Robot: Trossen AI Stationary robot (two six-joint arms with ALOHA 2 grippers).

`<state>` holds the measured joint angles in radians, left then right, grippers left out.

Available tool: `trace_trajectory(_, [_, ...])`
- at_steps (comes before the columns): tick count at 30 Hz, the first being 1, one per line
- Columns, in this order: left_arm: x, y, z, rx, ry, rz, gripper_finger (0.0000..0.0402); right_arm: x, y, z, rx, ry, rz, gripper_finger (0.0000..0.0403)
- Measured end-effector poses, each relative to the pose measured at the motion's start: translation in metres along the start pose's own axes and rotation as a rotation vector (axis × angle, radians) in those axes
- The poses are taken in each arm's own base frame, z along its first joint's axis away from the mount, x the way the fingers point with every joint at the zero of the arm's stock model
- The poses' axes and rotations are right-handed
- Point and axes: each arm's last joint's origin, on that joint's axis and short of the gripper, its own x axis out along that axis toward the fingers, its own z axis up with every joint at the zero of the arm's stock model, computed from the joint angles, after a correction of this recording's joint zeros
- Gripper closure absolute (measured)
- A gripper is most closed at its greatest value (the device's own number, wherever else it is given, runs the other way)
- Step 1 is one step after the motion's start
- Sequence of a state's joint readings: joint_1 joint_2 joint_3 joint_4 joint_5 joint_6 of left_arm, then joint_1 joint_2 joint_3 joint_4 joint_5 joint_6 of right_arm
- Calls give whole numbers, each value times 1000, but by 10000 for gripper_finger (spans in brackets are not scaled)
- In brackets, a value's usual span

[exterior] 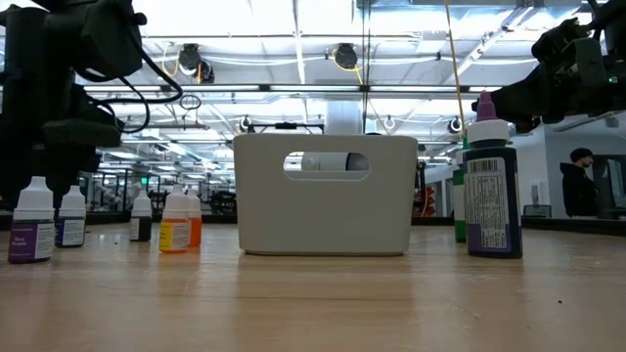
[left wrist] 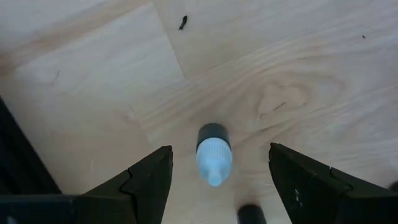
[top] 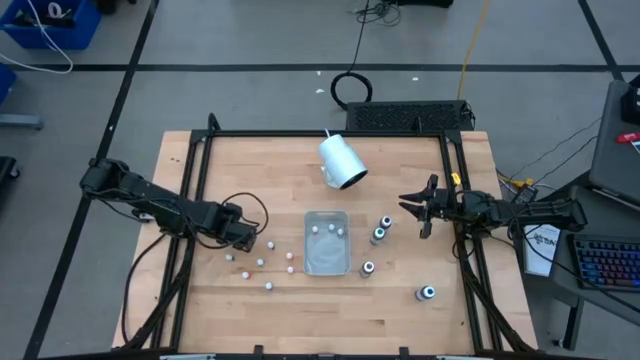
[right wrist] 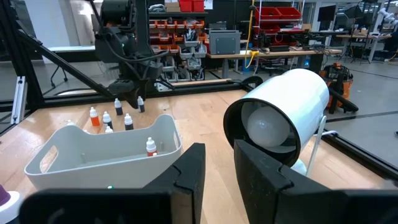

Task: Pick & Place food coloring
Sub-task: Put the small green food coloring bottle into the gray bin

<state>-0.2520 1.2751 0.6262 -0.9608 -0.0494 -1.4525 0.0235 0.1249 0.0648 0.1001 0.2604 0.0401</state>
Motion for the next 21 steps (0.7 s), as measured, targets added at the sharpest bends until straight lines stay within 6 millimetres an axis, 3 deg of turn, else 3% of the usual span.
trace_trajectory(9, [0, 1, 0, 0, 2, 13, 142, 0, 0, 0, 0, 0, 0, 325])
trace_trajectory(21, [0, 1, 0, 9, -2, 14, 270, 0, 0, 0, 0, 0, 0, 325])
